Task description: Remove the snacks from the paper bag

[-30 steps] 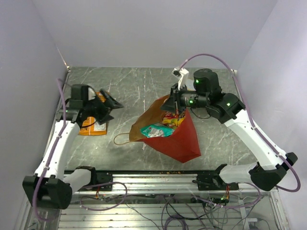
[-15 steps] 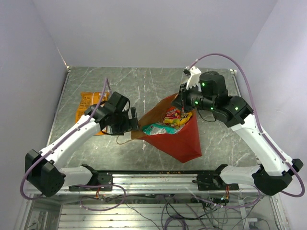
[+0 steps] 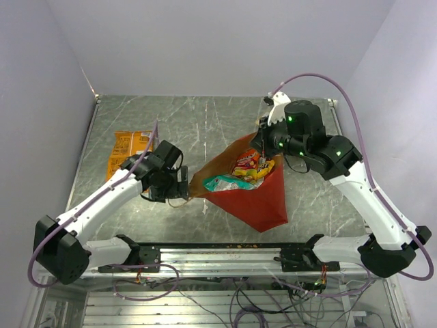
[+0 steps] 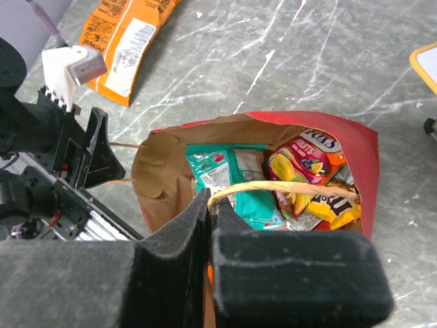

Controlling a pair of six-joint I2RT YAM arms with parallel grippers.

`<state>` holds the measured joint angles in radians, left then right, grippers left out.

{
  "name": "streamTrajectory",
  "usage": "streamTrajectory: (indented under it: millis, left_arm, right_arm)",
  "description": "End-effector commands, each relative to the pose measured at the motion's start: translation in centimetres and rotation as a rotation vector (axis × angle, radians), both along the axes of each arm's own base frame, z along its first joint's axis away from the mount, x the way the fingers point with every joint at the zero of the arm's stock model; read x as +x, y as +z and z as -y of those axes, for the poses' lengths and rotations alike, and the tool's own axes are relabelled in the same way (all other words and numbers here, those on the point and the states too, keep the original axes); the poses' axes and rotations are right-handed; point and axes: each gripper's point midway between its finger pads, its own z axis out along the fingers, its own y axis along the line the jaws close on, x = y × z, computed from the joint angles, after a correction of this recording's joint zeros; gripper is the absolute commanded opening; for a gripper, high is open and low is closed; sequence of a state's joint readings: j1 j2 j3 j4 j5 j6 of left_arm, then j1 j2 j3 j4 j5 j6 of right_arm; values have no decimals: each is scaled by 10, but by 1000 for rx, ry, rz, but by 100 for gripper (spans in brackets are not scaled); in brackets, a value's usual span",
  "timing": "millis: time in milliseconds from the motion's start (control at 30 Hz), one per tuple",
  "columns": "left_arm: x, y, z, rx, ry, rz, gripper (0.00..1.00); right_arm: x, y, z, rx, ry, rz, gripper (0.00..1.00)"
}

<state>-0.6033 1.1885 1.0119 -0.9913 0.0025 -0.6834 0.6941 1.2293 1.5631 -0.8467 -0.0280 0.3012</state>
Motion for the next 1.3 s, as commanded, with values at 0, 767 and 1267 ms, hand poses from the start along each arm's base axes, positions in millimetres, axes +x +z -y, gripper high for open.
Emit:
streamTrajectory:
  millis: [0,767,1267]
  left_arm:
    - [3,-13,15,-44,-78,-9,78]
    - [13,57,177,-443,-518,-19,7]
    - [-2,46,95,-150,-478,65,51]
  right_arm:
    - [11,6,14,-81,-34,74,0]
    - [81,97,93,-299,-154,403,0]
    - [9,20,-1,144,269,81,0]
